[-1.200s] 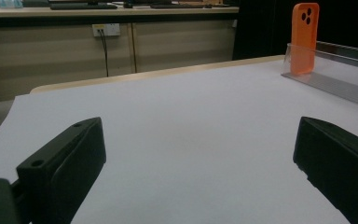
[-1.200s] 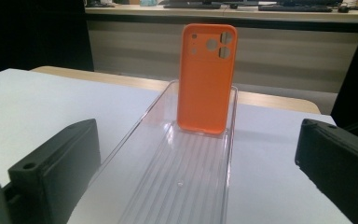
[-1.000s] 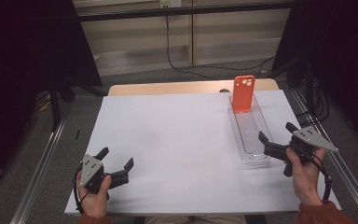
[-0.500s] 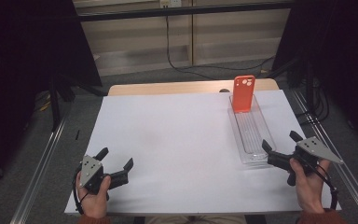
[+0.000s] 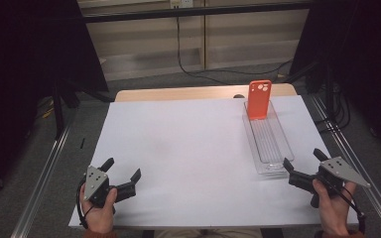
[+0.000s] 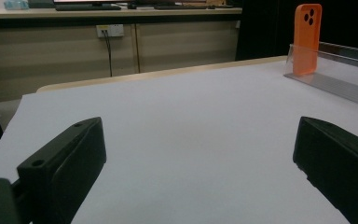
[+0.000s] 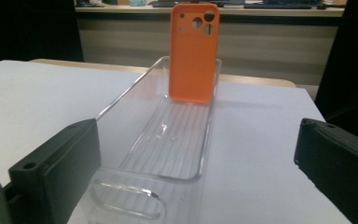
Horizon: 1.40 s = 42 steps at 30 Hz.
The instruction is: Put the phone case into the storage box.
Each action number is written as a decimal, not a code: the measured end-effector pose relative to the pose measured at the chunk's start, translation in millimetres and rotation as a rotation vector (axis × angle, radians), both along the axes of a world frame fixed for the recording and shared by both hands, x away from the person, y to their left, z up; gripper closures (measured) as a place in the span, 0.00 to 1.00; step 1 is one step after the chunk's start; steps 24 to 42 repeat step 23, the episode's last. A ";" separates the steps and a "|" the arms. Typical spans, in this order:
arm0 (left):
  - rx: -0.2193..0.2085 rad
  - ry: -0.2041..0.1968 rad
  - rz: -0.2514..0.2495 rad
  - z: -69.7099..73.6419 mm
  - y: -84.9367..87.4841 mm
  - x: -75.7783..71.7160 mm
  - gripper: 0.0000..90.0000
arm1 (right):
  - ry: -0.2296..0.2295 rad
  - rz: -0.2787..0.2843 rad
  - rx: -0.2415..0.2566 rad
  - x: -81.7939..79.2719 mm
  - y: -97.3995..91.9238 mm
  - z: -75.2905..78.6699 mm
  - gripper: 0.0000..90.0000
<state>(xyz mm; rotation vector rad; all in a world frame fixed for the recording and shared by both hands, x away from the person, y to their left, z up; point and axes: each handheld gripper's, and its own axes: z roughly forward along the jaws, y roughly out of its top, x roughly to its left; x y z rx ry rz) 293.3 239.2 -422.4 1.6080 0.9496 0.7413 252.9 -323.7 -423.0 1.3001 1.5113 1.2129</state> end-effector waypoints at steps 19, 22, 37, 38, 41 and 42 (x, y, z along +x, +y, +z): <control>-0.006 0.027 0.034 -3.4 3.9 -6.9 0.02 | 0.004 -0.017 0.004 -7.5 -4.2 -9.4 0.00; -0.005 0.030 0.026 -3.6 2.7 -5.6 0.02 | 0.006 -0.023 0.008 -7.1 -4.9 -9.3 0.00; -0.005 0.030 0.026 -3.6 2.7 -5.6 0.02 | 0.007 -0.023 0.011 -7.1 -4.8 -9.2 0.00; -0.005 0.030 0.026 -3.6 2.7 -5.6 0.02 | 0.007 -0.023 0.011 -7.1 -4.8 -9.2 0.00; -0.005 0.030 0.026 -3.6 2.7 -5.6 0.02 | 0.007 -0.023 0.011 -7.1 -4.8 -9.2 0.00; -0.005 0.030 0.026 -3.6 2.7 -5.6 0.02 | 0.007 -0.023 0.011 -7.1 -4.8 -9.2 0.00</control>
